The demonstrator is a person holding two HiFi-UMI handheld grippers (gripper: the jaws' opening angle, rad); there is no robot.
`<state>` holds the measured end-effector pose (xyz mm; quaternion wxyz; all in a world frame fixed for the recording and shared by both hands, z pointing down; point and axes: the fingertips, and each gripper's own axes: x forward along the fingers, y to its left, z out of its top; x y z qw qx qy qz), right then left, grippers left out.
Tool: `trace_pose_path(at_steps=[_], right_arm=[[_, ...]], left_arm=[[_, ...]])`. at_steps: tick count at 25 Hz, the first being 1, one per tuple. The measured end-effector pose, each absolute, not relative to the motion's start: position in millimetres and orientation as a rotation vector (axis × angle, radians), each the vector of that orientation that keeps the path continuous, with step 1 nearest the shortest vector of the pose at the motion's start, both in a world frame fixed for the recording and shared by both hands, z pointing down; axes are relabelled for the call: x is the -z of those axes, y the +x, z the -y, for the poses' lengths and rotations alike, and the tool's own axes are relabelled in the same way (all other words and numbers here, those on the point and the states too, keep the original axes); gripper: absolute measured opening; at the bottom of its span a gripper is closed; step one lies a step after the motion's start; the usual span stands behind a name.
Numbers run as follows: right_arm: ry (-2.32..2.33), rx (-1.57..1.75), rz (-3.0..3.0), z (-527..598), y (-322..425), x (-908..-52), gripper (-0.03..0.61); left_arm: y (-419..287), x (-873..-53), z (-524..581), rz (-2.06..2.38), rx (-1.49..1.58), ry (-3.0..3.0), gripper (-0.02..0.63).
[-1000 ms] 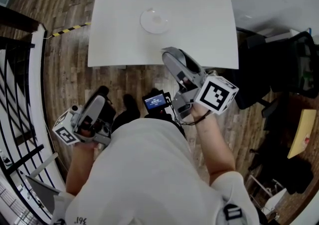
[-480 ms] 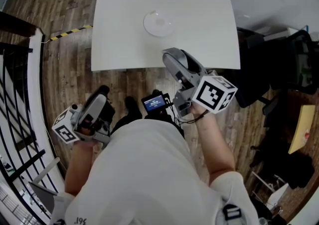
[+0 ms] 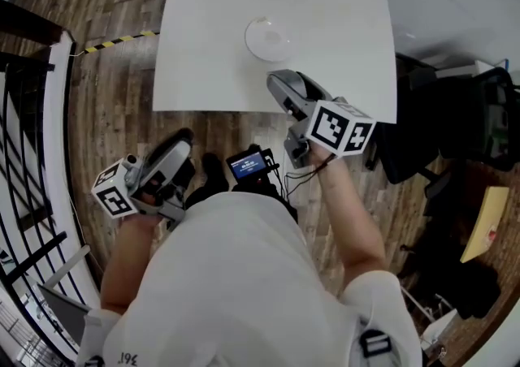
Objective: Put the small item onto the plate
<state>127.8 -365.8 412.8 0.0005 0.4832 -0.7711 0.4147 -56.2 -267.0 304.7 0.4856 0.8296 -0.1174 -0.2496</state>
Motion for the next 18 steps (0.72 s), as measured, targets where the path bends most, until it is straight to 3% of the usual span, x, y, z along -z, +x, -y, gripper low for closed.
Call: trace_pose_path(at_steps=[13,18], right_arm=[[1.407,-0.959,2.211,451.6,141.4,-491.0,0.321],[1.342,-0.752,2.124,477.4,139.9,-511.2,0.321]], left_arm=[[-27.5,-358.0,285.8,0.375,0.397,2.056,0.112],[-27.0,-366.2,286.9,0.391,0.385,2.05,0.167]])
